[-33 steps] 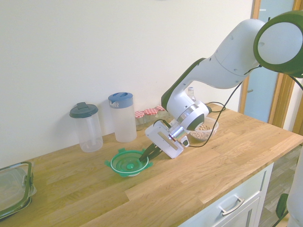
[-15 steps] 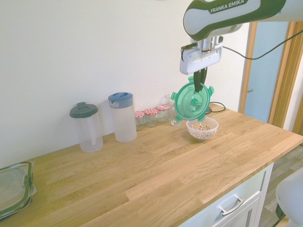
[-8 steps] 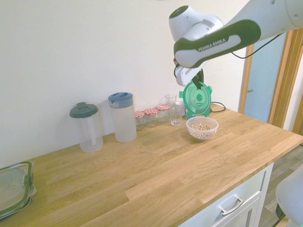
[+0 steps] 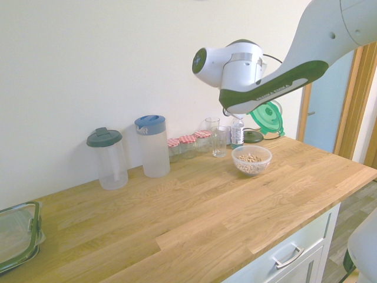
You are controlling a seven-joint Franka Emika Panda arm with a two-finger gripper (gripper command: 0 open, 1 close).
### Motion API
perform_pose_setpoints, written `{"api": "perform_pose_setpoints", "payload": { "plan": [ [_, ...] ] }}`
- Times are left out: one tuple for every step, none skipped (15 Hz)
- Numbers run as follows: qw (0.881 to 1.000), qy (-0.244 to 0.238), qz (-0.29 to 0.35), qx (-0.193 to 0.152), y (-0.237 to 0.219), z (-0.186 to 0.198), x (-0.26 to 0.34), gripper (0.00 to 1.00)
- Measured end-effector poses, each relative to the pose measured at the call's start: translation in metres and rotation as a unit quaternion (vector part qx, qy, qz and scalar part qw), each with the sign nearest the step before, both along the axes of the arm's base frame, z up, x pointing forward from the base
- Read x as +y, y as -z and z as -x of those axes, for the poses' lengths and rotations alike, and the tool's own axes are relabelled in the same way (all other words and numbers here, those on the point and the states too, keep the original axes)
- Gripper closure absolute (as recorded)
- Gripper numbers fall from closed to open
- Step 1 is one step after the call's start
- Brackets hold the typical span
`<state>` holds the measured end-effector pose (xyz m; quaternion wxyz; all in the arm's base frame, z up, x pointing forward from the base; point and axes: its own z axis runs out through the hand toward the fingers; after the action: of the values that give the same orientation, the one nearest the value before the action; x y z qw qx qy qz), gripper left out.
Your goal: Cover the lid of food container
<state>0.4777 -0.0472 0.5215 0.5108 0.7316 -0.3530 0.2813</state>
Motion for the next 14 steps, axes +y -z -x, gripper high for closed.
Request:
{"api": "perform_pose_setpoints", "payload": {
  "plan": [
    [0.999,0.008,0.034,0.001,0.013,0.0,-0.001,1.0],
    [0.998,0.012,0.067,0.001,0.023,-0.001,-0.001,1.0],
    [0.995,0.01,0.1,-0.002,0.033,-0.003,-0.001,1.0],
    [0.993,0.002,0.12,-0.006,0.046,-0.006,0.002,1.0],
    [0.992,-0.007,0.129,-0.007,0.062,-0.007,0.006,1.0],
    [0.991,-0.017,0.134,-0.007,0.077,-0.008,0.011,1.0],
    [0.991,-0.023,0.134,-0.009,0.089,-0.009,0.016,1.0],
    [0.99,-0.028,0.136,-0.012,0.097,-0.011,0.019,1.0],
    [0.99,-0.029,0.14,-0.015,0.102,-0.012,0.02,1.0],
    [0.989,-0.027,0.145,-0.016,0.107,-0.012,0.021,1.0],
    [0.988,-0.027,0.152,-0.016,0.115,-0.012,0.022,1.0],
    [0.987,-0.028,0.155,-0.015,0.126,-0.012,0.026,1.0],
    [0.987,-0.032,0.158,-0.015,0.138,-0.013,0.033,1.0],
    [0.986,-0.035,0.163,-0.015,0.147,-0.013,0.039,1.0]
  ]
}}
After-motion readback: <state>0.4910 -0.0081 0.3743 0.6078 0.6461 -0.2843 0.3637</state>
